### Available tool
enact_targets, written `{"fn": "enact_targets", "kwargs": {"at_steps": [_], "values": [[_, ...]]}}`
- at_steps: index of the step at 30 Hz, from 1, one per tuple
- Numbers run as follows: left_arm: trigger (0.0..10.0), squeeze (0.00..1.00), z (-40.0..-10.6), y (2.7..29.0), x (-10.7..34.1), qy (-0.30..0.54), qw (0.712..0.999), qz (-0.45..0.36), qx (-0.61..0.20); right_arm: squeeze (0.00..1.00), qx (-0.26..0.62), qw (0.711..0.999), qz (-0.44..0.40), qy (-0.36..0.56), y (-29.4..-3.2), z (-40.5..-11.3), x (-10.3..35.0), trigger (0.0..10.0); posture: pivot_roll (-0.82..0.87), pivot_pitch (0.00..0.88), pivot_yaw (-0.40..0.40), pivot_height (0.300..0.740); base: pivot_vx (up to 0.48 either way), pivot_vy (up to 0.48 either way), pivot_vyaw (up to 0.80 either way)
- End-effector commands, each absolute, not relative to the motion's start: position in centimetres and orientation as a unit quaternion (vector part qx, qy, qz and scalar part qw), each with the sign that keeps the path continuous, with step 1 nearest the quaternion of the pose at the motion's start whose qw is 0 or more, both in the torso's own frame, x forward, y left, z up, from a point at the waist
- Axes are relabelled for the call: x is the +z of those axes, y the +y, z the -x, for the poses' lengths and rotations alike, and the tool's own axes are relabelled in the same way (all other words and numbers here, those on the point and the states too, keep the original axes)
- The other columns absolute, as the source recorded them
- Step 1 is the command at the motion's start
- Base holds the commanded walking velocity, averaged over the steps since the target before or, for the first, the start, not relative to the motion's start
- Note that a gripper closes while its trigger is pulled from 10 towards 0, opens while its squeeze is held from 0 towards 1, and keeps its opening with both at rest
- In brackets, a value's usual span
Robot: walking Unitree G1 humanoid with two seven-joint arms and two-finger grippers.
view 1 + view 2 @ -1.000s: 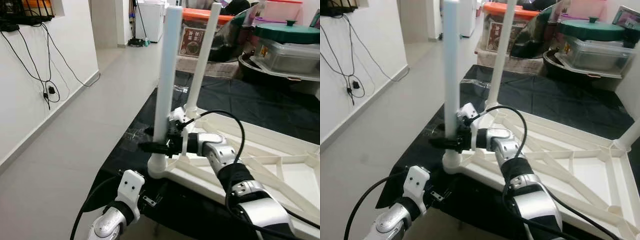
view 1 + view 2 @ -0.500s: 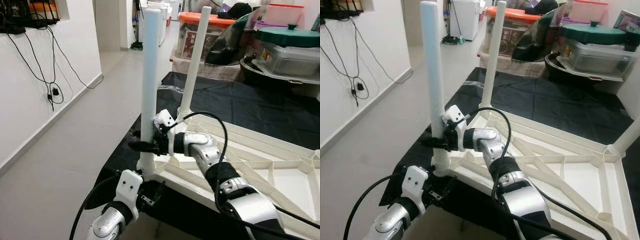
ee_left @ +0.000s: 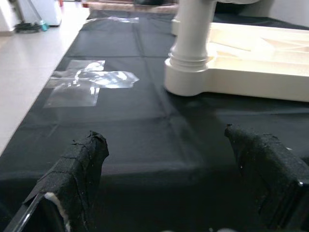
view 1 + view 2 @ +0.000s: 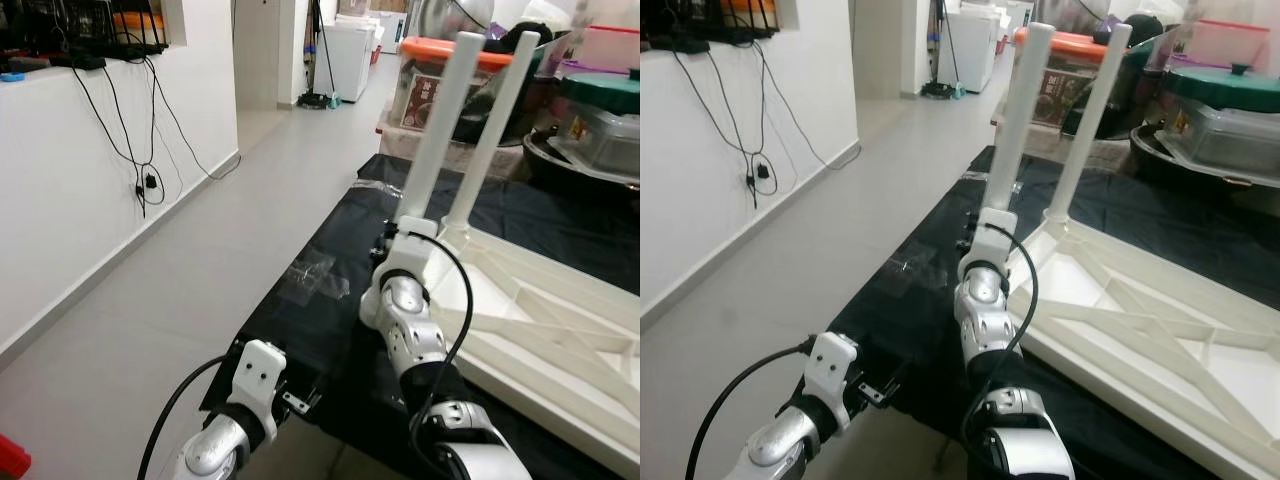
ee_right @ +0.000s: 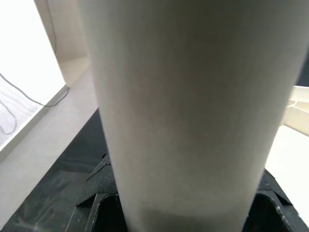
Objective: Building children table
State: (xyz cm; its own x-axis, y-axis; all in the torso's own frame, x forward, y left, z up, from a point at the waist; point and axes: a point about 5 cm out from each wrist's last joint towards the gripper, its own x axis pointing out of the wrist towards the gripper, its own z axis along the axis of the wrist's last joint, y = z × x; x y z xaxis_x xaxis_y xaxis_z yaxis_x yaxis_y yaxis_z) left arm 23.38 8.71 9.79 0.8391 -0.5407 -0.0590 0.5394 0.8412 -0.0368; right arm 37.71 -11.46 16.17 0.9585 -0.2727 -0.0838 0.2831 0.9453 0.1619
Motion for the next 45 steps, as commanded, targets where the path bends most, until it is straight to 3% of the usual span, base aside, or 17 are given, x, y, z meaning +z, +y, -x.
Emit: {"fn": "enact_targets", "kwargs": {"at_steps": [1,3,4,7,8,12,13,17,19,22,27,33,34,36,41,44,45], "values": [[10.0,0.00,-23.2,8.6,9.7,0.036,0.958,0.009,-0.283,0.00,-0.156,0.974,-0.146,0.073,-10.1,-36.7,14.1,0.0,0.16,0.000,-0.085,0.740,0.000,0.000,0.00],[10.0,0.00,-23.2,8.6,9.6,0.036,0.958,0.009,-0.283,0.00,-0.147,0.974,-0.154,0.075,-9.4,-36.7,14.1,0.0,0.16,0.000,-0.085,0.740,0.000,0.000,0.00],[10.0,0.00,-23.2,8.7,9.6,0.037,0.958,0.009,-0.284,1.00,-0.099,0.981,-0.160,0.054,-8.4,-36.8,14.5,10.0,0.16,0.000,-0.084,0.740,0.000,0.000,0.00],[10.0,0.00,-23.2,8.7,9.6,0.037,0.958,0.010,-0.284,1.00,-0.022,0.986,-0.166,0.011,-7.6,-37.0,15.5,10.0,0.16,0.000,-0.081,0.740,0.000,0.000,0.00],[10.0,0.00,-23.2,8.7,9.6,0.037,0.958,0.010,-0.285,0.61,0.017,0.985,-0.169,-0.006,-7.6,-37.2,16.0,10.0,0.16,0.000,-0.084,0.740,0.000,0.000,0.00],[10.0,0.00,-23.3,8.7,9.6,0.038,0.958,0.010,-0.285,0.61,0.037,0.984,-0.171,-0.013,-7.8,-37.3,16.2,10.0,0.16,0.000,-0.085,0.740,0.000,0.000,0.00],[10.0,0.00,-23.3,8.7,9.5,0.037,0.958,0.011,-0.285,0.00,0.081,0.981,-0.176,-0.018,-7.9,-37.6,16.5,10.0,0.16,0.000,-0.083,0.740,0.000,0.000,0.00],[10.0,0.00,-23.4,8.6,9.5,0.037,0.957,0.011,-0.286,0.00,0.333,0.934,-0.128,0.013,-7.6,-37.6,16.8,10.0,0.15,0.000,-0.085,0.740,0.000,0.000,0.00],[10.0,0.00,-23.4,8.6,9.5,0.037,0.957,0.011,-0.286,0.00,0.333,0.934,-0.128,0.013,-7.6,-37.6,16.8,10.0,0.15,0.000,-0.085,0.740,0.000,0.000,0.00],[10.0,0.00,-23.5,8.5,9.5,0.037,0.957,0.011,-0.287,0.00,0.527,0.846,-0.058,0.055,-7.7,-36.4,16.8,10.0,0.16,0.000,-0.096,0.740,0.000,0.000,0.00],[10.0,0.00,-23.5,8.4,9.4,0.036,0.958,0.011,-0.285,0.00,0.651,0.755,0.015,0.080,-6.4,-35.7,17.4,10.0,0.17,0.000,-0.103,0.740,0.000,0.000,0.00],[10.0,0.00,-23.4,8.3,9.4,0.036,0.958,0.012,-0.285,0.00,0.690,0.712,0.075,0.102,-5.3,-35.2,16.7,9.6,0.17,0.000,-0.110,0.740,0.000,0.000,0.00],[10.0,0.00,-23.4,8.3,9.4,0.036,0.958,0.012,-0.285,0.00,0.695,0.705,0.092,0.108,-5.1,-35.0,16.3,0.0,0.18,0.000,-0.110,0.740,0.000,0.000,0.00],[10.0,0.00,-23.3,8.3,9.5,0.036,0.958,0.012,-0.285,0.00,0.702,0.695,0.108,0.114,-4.9,-34.8,16.0,0.0,0.18,0.000,-0.114,0.740,0.000,0.000,0.00],[10.0,0.00,-23.3,8.3,9.5,0.036,0.958,0.013,-0.285,0.00,0.685,0.713,0.103,0.109,-4.8,-35.1,16.1,0.0,0.18,0.000,-0.109,0.740,0.000,0.000,0.00],[10.0,0.00,-23.3,8.3,9.6,0.035,0.958,0.013,-0.285,0.00,0.550,0.833,0.042,0.055,-5.6,-36.9,17.0,0.0,0.17,0.000,-0.104,0.740,0.000,0.000,0.00],[10.0,0.00,-23.3,8.3,9.6,0.035,0.958,0.013,-0.285,0.00,0.550,0.833,0.042,0.055,-5.6,-36.9,17.0,0.0,0.17,0.000,-0.104,0.740,0.000,0.000,0.00]]}}
